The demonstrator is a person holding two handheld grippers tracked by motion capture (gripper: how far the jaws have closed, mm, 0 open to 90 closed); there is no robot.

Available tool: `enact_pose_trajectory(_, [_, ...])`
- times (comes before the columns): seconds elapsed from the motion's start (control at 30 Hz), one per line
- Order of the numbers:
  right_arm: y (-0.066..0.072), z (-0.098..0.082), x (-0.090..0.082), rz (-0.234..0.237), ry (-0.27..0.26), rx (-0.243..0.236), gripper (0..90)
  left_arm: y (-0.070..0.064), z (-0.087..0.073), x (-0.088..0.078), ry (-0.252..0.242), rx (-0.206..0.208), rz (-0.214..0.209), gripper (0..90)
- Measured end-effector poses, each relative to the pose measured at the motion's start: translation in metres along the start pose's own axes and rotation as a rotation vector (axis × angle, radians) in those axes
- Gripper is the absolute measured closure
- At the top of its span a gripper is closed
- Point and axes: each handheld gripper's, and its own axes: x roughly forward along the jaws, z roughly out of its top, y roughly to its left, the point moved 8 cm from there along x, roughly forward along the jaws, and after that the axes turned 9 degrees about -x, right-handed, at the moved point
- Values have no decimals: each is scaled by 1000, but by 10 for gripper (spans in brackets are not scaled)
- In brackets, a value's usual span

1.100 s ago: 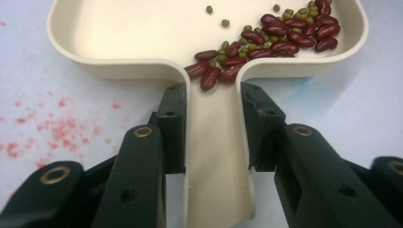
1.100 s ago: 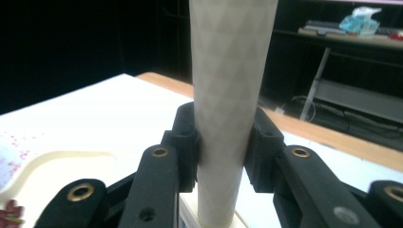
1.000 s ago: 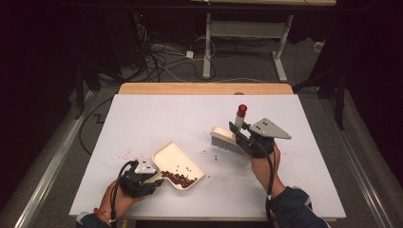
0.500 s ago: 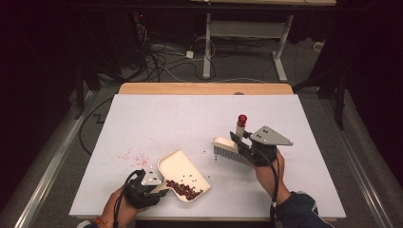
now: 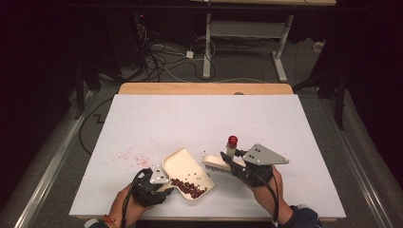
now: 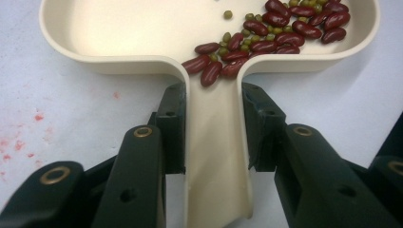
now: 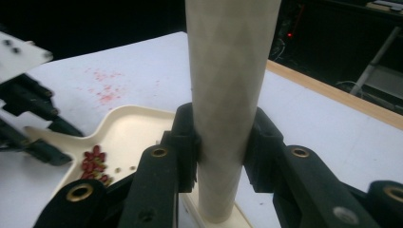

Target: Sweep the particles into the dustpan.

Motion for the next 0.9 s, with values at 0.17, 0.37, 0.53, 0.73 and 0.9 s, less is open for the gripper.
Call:
enact_pose_trajectory(0.17, [18,6,-3,52,-20,14,704,2,0,1,-2,-12,-2,636])
enact_pose_trajectory(0.37, [27,10,-3,93,-43,23,704,2,1,1,-4,-14,0,636])
enact_pose_trajectory(0.53, [14,16,-10,79,-88,25,703,5,0,1,-6,-20,-1,636])
enact_pose_trajectory(0.73, [-19,17,-10,-14,-117,32,703,11,0,1,-7,-31,-1,636])
enact_pose_trajectory(0.9, [-38,15,-2,-73,-111,27,703,16,-1,0,-5,-40,-3,636])
